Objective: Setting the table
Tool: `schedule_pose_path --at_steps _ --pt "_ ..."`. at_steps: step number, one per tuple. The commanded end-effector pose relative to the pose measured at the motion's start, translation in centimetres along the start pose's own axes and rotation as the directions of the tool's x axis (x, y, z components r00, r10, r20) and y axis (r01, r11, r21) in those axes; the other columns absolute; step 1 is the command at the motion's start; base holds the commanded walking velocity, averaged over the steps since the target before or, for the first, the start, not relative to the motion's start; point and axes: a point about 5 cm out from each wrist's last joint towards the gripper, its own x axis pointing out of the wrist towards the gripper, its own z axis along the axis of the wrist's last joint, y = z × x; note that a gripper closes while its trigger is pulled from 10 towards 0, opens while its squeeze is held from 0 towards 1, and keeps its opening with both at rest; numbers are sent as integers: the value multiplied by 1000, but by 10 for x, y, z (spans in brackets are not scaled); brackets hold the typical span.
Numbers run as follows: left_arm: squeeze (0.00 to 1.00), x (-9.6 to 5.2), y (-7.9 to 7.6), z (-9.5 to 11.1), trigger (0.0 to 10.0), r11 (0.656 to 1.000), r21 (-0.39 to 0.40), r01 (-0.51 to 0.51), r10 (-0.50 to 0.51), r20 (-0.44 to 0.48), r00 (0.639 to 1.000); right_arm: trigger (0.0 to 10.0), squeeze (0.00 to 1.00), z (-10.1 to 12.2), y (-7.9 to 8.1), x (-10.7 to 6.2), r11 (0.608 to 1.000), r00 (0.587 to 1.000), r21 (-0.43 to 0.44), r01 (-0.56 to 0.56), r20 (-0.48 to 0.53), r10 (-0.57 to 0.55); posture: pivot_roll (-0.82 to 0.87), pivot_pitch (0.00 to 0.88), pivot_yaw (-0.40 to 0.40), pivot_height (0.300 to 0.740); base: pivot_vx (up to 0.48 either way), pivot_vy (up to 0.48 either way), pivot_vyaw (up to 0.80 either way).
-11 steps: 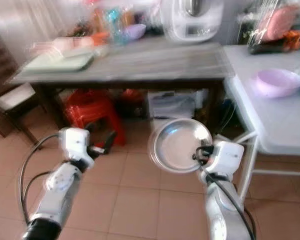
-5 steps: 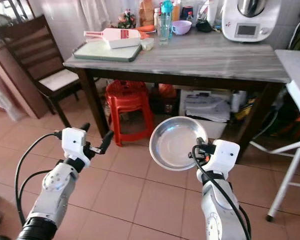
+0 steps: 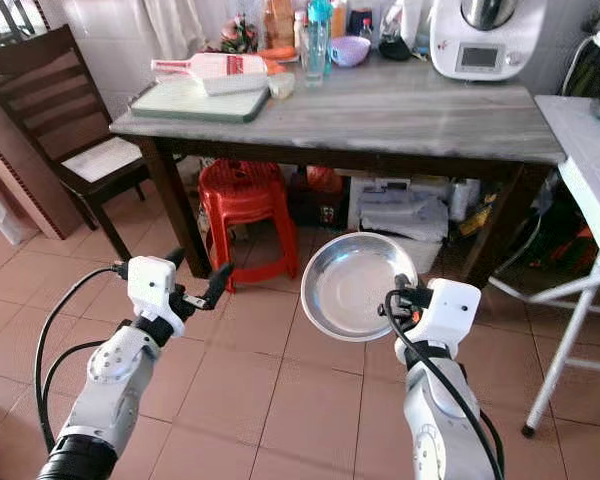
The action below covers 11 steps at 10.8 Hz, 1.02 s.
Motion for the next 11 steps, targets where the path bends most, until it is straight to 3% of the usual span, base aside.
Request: schedule_pose_path --at_steps 1,6,8,11 --pt "0 0 2 1 10000 1000 3 5 -5 -4 1000 10000 0 4 4 3 1000 1000 5 -8 20 8 -16 0 55 740 319 0 0" --pt "0 -1 -3 -1 10000 999 -6 41 -41 -13 999 10000 0 4 5 5 1000 1000 12 -7 27 7 -17 0 62 740 322 0 0" --pt "0 -2 -4 -3 10000 999 -12 42 -42 -19 999 10000 0 5 4 6 1000 1000 13 -2 31 2 -17 0 64 740 328 0 -562" --pt "0 -2 -10 -4 10000 998 -25 63 -63 -21 998 10000 0 6 5 6 1000 999 10 -3 43 2 -22 0 70 740 330 0 0"
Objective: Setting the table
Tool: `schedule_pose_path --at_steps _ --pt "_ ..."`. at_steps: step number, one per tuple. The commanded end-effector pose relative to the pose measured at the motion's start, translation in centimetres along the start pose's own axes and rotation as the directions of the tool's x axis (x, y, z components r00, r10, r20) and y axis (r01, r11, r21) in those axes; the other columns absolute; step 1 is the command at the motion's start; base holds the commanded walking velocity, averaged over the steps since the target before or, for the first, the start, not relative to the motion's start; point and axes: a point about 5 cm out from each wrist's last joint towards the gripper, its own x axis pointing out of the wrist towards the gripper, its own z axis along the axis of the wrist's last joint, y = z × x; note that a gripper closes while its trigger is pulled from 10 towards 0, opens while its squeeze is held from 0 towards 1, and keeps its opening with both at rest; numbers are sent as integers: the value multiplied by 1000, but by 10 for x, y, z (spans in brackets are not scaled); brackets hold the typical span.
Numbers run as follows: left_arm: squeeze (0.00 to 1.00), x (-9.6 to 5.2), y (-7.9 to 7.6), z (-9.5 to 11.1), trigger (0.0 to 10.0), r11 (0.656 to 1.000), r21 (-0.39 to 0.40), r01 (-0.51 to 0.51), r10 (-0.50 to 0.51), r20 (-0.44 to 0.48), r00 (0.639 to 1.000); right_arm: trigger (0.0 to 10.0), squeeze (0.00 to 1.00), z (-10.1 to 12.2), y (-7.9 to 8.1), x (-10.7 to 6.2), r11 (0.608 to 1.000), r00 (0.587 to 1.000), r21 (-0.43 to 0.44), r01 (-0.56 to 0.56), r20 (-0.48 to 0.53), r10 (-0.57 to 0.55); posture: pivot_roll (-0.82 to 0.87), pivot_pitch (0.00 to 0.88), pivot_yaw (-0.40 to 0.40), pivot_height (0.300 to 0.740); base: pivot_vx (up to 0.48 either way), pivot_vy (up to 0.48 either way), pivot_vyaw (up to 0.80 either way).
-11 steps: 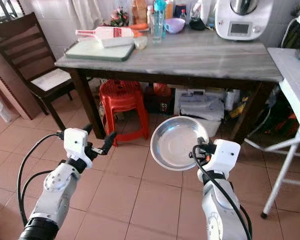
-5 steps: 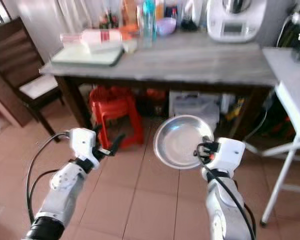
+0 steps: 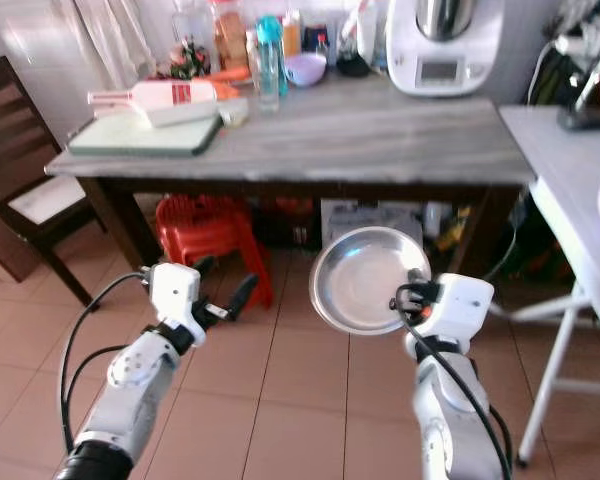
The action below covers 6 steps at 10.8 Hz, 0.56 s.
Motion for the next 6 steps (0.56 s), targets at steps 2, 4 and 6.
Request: schedule_pose_path --at_steps 2,4,6 --pt "0 -4 11 3 10000 1000 15 -26 26 -1 1000 10000 0 3 13 1 999 999 15 -40 20 40 -26 0 71 740 328 0 0" --pt "0 -2 10 9 10000 1000 17 -26 25 36 999 10000 0 9 11 1 1000 998 -6 -31 50 31 -27 0 71 740 345 0 0" --pt "0 -9 18 14 10000 997 42 -60 58 53 997 10000 0 15 9 -2 999 996 -21 -29 79 31 -22 0 67 740 352 0 0"
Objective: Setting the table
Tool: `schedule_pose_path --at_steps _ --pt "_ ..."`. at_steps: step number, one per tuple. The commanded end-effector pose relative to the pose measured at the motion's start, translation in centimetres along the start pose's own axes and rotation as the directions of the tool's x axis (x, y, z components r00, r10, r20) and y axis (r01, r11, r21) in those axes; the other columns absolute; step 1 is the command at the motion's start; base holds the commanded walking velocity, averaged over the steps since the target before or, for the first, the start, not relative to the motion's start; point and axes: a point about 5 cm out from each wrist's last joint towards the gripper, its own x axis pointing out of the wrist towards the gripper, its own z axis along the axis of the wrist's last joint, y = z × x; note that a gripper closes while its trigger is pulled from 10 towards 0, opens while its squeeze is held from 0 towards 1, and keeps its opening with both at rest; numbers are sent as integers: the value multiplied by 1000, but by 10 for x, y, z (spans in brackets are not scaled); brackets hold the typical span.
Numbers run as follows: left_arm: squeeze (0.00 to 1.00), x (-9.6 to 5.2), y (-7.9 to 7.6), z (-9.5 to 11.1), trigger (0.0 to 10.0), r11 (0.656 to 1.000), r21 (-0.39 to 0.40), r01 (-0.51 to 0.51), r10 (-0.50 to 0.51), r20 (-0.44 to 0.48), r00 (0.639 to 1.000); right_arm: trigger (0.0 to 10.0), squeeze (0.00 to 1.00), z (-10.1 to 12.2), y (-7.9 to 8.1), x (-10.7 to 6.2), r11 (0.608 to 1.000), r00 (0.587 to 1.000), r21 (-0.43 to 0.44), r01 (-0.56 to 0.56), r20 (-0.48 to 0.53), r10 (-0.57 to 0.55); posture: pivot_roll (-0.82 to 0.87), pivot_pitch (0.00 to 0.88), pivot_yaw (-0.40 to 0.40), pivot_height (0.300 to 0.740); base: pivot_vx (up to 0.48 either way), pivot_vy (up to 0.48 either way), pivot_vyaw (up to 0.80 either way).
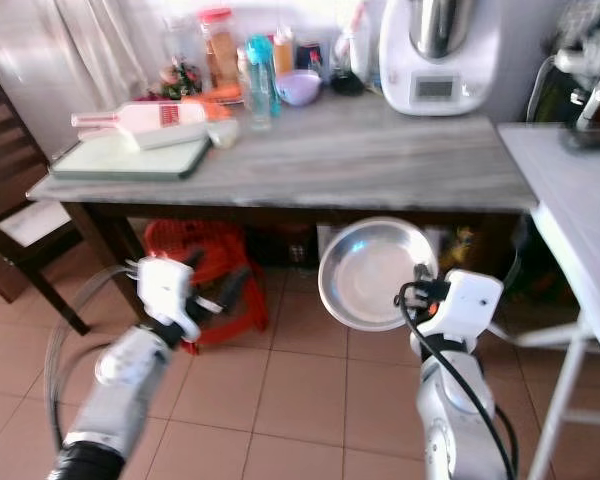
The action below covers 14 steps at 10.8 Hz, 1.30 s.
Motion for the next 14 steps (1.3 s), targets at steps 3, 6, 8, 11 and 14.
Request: schedule_pose_path --at_steps 3,6,8,11,14 --pt "0 -26 28 -7 10000 991 71 -117 121 -62 991 10000 0 7 2 -6 1000 999 -11 -16 30 17 -14 0 64 740 332 0 0" --pt "0 -41 43 -8 10000 978 111 -177 188 -91 978 10000 0 10 8 -4 999 998 -10 -43 37 44 -8 0 52 740 304 0 0" --pt "0 -50 47 -3 10000 984 145 -99 117 -122 986 10000 0 11 10 -3 998 997 -16 -65 32 66 -9 0 32 740 281 0 0" --pt "0 -59 46 1 10000 989 140 -43 67 -166 984 10000 0 15 12 3 997 996 -16 -82 43 82 -20 0 17 740 270 0 0" --pt "0 -42 24 0 10000 990 74 -121 129 -109 986 10000 0 17 12 8 997 996 2 -73 47 73 -19 0 19 740 259 0 0"
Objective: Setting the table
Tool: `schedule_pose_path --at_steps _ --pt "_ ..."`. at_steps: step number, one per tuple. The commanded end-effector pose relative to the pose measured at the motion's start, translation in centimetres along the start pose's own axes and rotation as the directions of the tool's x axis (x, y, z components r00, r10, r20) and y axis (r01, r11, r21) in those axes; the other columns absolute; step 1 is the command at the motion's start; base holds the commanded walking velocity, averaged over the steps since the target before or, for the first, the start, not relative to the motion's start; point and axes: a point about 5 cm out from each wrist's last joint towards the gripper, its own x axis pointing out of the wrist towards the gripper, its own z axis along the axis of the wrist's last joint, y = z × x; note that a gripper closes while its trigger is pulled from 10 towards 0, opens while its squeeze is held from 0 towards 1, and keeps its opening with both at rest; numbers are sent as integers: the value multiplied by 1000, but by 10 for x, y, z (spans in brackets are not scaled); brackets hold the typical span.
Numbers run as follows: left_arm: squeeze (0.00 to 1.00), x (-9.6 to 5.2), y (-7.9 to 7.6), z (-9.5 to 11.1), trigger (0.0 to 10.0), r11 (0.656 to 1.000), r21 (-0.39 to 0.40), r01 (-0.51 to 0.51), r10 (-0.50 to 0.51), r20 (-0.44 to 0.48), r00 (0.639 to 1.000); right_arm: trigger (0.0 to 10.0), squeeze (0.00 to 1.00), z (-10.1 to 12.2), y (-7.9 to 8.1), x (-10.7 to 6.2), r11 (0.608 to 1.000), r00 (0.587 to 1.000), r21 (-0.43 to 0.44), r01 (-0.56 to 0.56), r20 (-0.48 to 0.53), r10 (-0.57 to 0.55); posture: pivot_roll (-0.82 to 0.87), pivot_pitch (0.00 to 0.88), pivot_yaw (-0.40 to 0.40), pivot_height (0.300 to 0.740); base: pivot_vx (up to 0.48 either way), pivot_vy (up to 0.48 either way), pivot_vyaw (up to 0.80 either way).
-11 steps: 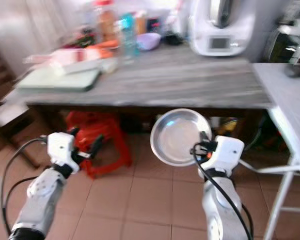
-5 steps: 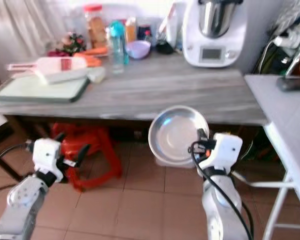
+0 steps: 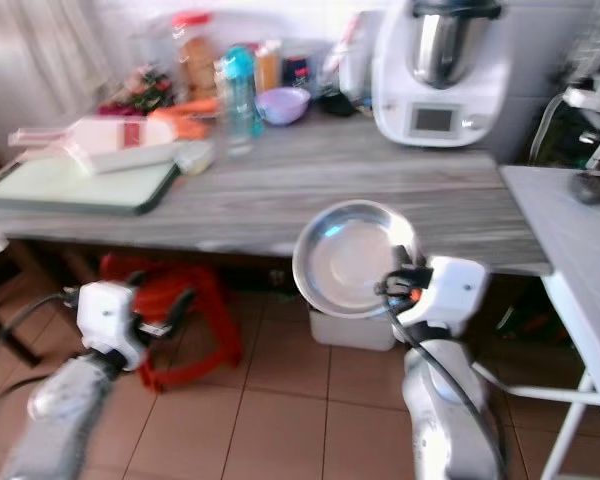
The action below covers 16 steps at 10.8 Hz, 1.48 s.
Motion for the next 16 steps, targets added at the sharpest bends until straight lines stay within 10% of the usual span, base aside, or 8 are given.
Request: schedule_pose_path --at_steps 1,9,16 --pt "0 1 6 2 10000 999 11 -31 31 1 1000 10000 0 0 8 4 1000 1000 18 -20 3 20 -10 0 20 740 259 0 0" --pt "0 17 -9 6 10000 999 -5 48 -48 18 999 10000 0 -8 10 1 999 1000 40 8 -1 -8 -20 0 58 740 348 0 0" --pt "0 1 -8 -3 10000 997 4 83 -83 -1 997 10000 0 -7 14 5 997 1000 72 3 23 -5 -17 0 59 740 151 0 0"
